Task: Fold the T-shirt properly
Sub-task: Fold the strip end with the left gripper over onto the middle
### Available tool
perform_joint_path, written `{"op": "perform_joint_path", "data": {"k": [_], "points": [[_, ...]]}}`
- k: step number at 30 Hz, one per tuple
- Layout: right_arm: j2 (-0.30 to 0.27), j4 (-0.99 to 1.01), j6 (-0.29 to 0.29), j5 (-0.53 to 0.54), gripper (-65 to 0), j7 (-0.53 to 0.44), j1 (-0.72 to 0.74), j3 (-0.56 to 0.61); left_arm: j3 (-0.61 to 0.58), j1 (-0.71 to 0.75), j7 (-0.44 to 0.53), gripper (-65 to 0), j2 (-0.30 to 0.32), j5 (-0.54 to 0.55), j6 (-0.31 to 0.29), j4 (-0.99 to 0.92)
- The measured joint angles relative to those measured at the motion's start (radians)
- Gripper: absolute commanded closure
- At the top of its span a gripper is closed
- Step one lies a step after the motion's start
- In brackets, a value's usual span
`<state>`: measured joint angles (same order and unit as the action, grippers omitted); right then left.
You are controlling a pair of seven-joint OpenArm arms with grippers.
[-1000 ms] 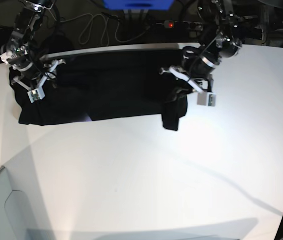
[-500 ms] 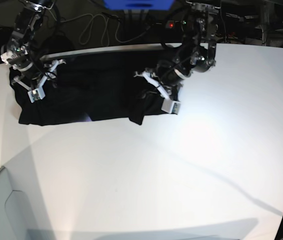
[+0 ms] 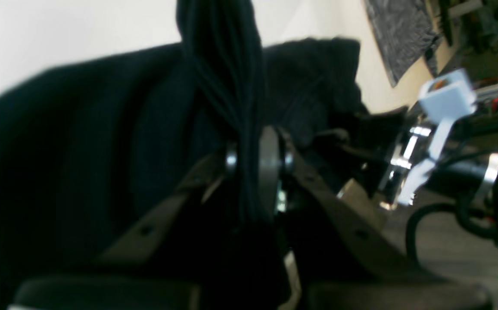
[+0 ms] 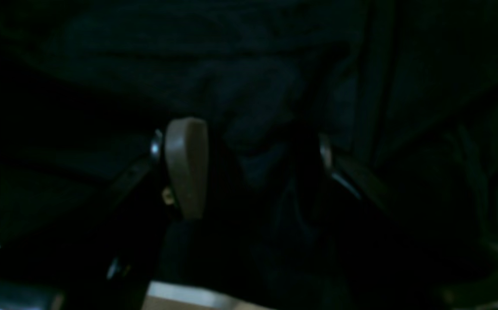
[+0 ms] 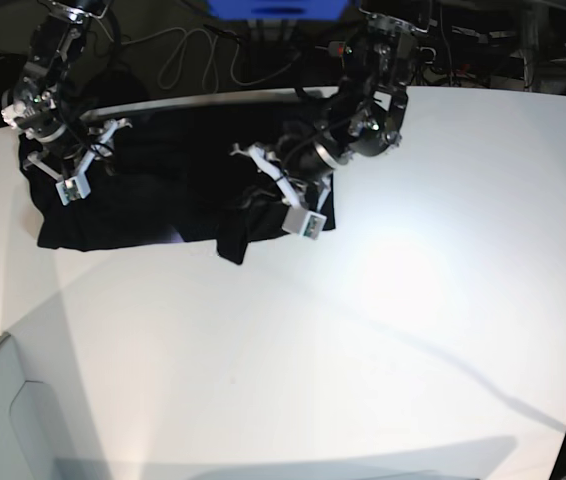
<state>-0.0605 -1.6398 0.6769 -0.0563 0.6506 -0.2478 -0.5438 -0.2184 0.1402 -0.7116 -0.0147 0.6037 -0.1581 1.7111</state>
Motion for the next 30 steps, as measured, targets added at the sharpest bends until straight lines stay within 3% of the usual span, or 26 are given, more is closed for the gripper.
{"op": "perform_joint_path", "data": {"k": [17, 18, 22, 30], "points": [[-0.001, 0.0, 0.0, 0.0, -30.2, 0.0, 0.0, 0.0, 0.0, -0.035, -0.018, 0.0, -0.018, -0.002, 0.0, -0.069], [-0.001, 0.0, 0.0, 0.0, -30.2, 0.0, 0.001, 0.0, 0.0, -0.035, -0.018, -3.0, -0.018, -0.002, 0.001, -0.069], [-0.001, 0.0, 0.0, 0.0, -30.2, 0.002, 0.003, 0.0, 0.0, -0.035, -0.009, -19.7, -0.018, 0.003, 0.11, -0.068], [-0.001, 0.0, 0.0, 0.0, -30.2, 0.007, 0.006, 0.0, -0.001, -0.034, -0.01, -21.2, -0.019, 0.011, 0.117, -0.013]]}}
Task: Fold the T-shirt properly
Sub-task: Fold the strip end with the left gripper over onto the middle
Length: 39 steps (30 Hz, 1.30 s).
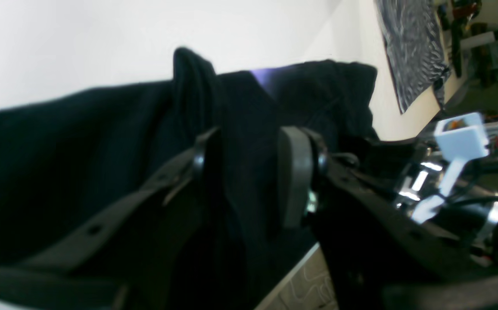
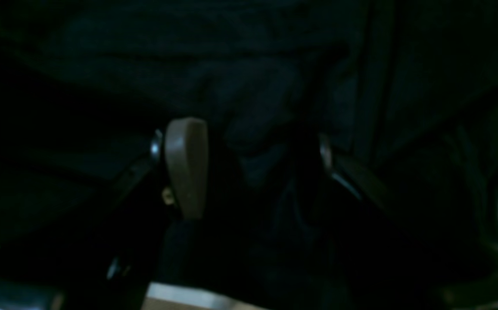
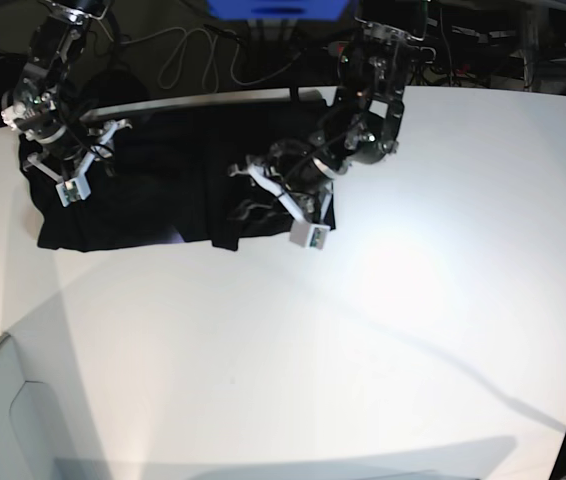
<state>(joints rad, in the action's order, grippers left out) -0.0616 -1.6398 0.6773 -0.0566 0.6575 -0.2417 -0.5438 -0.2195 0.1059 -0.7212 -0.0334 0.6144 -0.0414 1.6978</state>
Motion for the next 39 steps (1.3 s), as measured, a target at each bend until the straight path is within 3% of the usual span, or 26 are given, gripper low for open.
{"op": "perform_joint_path", "data": {"k": [8, 14, 17, 23, 28, 35, 39], "points": [[0.0, 0.0, 0.0, 0.0, -30.2, 0.0, 0.0, 0.0, 0.016, 0.022, 0.0, -27.3, 0.011, 0.004, 0.002, 0.113], [0.0, 0.0, 0.0, -0.002, -30.2, 0.002, 0.003, 0.0, 0.252, 0.07, -0.005, -27.4, 0.046, -0.012, 0.012, 0.145], [0.0, 0.0, 0.0, -0.003, -30.2, 0.001, 0.003, 0.0, 0.288, 0.086, -0.005, -26.7, 0.049, -0.012, 0.013, 0.119], [0.002, 0.0, 0.0, -0.003, -30.2, 0.004, 0.011, 0.001, 0.168, 0.072, -0.009, -9.9, 0.053, -0.011, 0.012, 0.058], [0.002, 0.0, 0.0, -0.003, -30.2, 0.004, 0.01, 0.001, 0.058, 0.035, 0.0, -0.9, 0.052, -0.007, 0.008, -0.026], [0.001, -0.018, 0.0, -0.004, -30.2, 0.008, 0.008, 0.001, 0.04, 0.014, 0.0, 0.0, 0.047, -0.01, 0.011, -0.139], [0.002, -0.042, 0.0, -0.004, -30.2, 0.016, 0.005, 0.001, -0.035, -0.024, 0.007, 0.0, 0.037, -0.012, 0.012, -0.175]]}}
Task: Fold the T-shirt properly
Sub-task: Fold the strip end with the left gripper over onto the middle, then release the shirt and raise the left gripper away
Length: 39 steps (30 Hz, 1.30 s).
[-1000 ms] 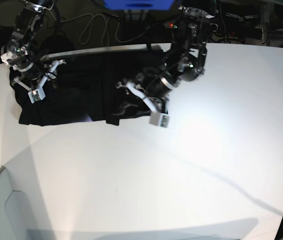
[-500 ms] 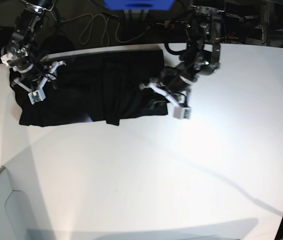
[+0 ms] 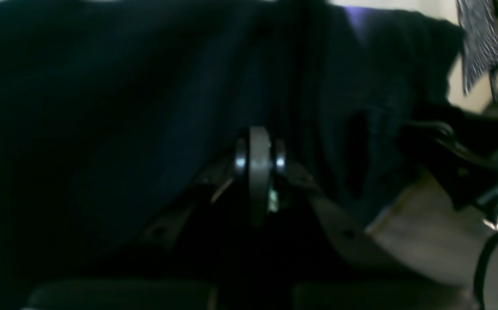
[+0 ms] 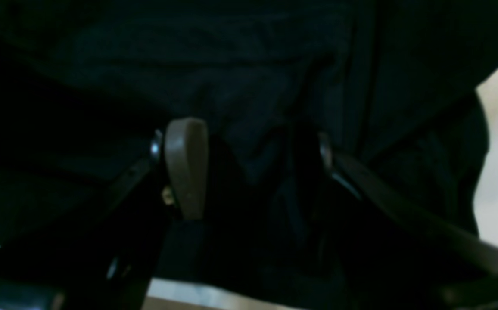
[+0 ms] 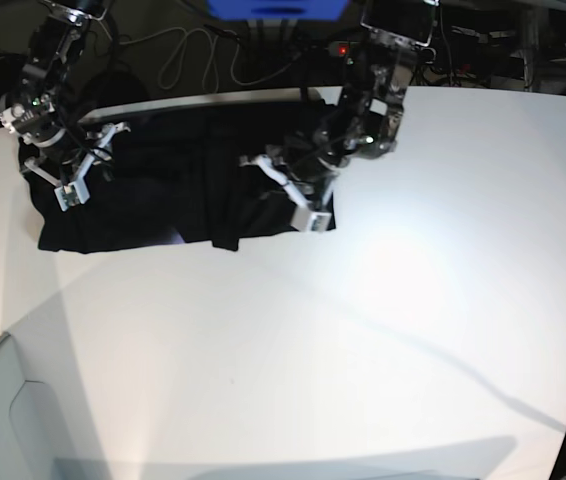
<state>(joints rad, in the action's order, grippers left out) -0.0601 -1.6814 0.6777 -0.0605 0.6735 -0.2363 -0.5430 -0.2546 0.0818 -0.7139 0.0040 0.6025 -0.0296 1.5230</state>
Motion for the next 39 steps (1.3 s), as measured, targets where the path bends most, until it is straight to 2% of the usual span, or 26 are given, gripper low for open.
{"op": "perform_joint_path", "data": {"k": [5, 11, 15, 17, 19, 22, 26, 28, 33, 37, 39], "points": [[-0.001, -0.002, 0.0, 0.0, -30.2, 0.003, -0.003, 0.0, -0.141, -0.077, -0.003, 0.0, -0.017, 0.004, -0.001, -0.063], [-0.001, -0.002, 0.0, 0.0, -30.2, 0.001, -0.025, -0.005, -0.233, -0.13, 0.002, 0.0, -0.047, 0.008, -0.002, -0.076], [0.0, -0.014, 0.0, -0.001, -30.5, 0.001, -0.032, -0.004, -0.24, -0.131, -0.008, 0.0, -0.047, 0.013, -0.006, 0.004], [-0.001, -0.051, 0.0, -0.009, -30.6, 0.004, -0.042, -0.006, -0.215, -0.125, -0.002, 0.0, -0.013, 0.022, -0.012, 0.072], [-0.001, -0.093, 0.0, -0.011, -30.9, 0.007, -0.042, -0.008, -0.161, -0.094, -0.001, 0.0, 0.021, 0.018, -0.006, 0.153], [0.003, -0.161, 0.0, 0.0, -36.8, 0.003, -0.042, -0.007, -0.036, -0.031, -0.026, 0.0, 0.074, 0.011, -0.005, 0.275], [0.028, -0.213, 0.0, 0.0, -41.8, 0.0, -0.037, -0.044, 0.19, 0.079, -0.008, 0.0, 0.124, 0.03, -0.016, 0.38], [0.036, -0.21, 0.001, 0.0, -41.8, 0.01, -0.021, -0.084, 0.325, 0.134, -0.017, 0.0, 0.139, 0.068, -0.009, 0.38], [0.038, -0.151, 0.0, 0.002, -41.9, 0.002, 0.036, -0.146, 0.606, 0.201, -0.014, 0.0, 0.171, 0.242, -0.012, 0.301], [0.033, -0.077, 0.0, -0.007, -42.0, 0.003, 0.059, -0.178, 0.701, 0.222, -0.017, 0.0, 0.211, 0.331, -0.014, 0.212], [0.019, -0.033, 0.0, -0.01, -42.0, 0.011, 0.075, -0.178, 0.727, 0.227, -0.018, -4.9, 0.224, 0.352, -0.008, 0.185]]}}
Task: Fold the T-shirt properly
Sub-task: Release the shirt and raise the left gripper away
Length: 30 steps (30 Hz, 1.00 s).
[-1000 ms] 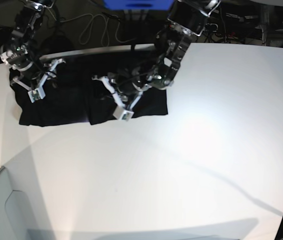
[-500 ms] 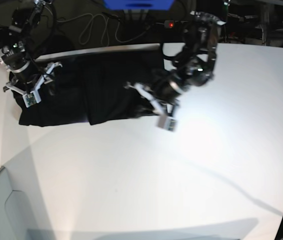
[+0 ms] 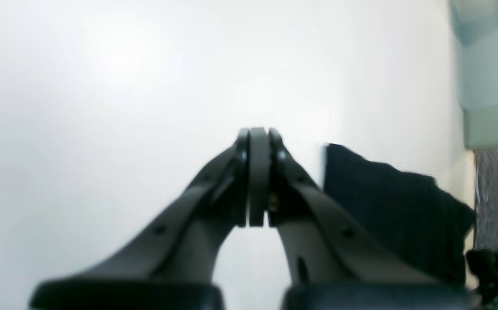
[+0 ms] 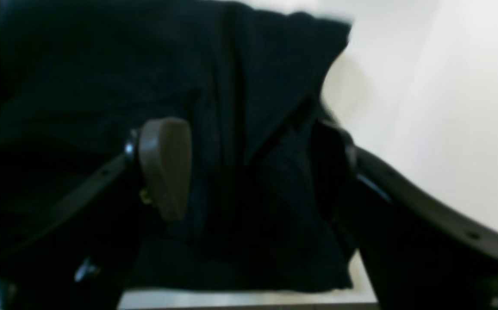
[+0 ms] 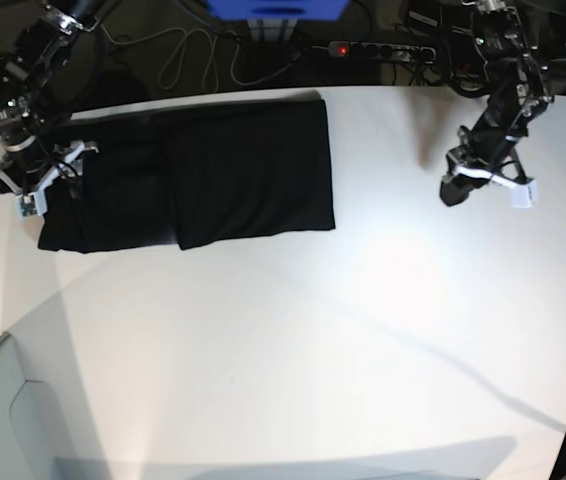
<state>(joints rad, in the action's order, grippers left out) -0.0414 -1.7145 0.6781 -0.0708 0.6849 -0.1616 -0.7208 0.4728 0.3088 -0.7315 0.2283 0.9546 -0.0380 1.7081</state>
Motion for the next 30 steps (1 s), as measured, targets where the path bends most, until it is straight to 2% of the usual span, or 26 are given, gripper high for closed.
{"op": "perform_joint_path", "data": {"k": [3, 5, 12, 16, 26, 28, 30], "points": [[-0.026, 0.063, 0.0, 0.003, -42.1, -0.006, 0.03, -0.001, 0.024, 0.01, 0.002, -16.1, 0.005, 0.022, 0.0, -0.001], [-0.043, 0.101, 0.0, 0.006, -42.1, -0.009, 0.041, -0.001, 0.044, 0.015, 0.0, -20.1, 0.0, 0.022, -0.002, -0.001], [-0.088, 0.205, 0.0, 0.003, -42.1, -0.013, 0.098, -0.007, 0.06, 0.016, 0.002, -20.3, 0.001, 0.022, -0.003, -0.005], [-0.092, 0.237, 0.0, 0.003, -42.1, -0.019, 0.117, -0.056, 0.061, 0.033, -0.002, -20.3, 0.001, 0.021, -0.003, -0.005], [-0.094, 0.356, -0.002, 0.031, -41.4, -0.055, 0.131, -0.053, 0.061, 0.032, 0.002, -20.3, -0.001, 0.022, -0.003, -0.005], [-0.095, 0.369, -0.003, 0.039, -39.3, -0.066, 0.131, -0.053, 0.061, 0.032, 0.003, -20.3, -0.001, 0.022, -0.003, -0.005], [-0.096, 0.373, -0.003, 0.039, -31.9, -0.065, 0.134, -0.053, 0.061, 0.032, 0.003, -20.3, 0.0, 0.022, -0.003, -0.005]]}}
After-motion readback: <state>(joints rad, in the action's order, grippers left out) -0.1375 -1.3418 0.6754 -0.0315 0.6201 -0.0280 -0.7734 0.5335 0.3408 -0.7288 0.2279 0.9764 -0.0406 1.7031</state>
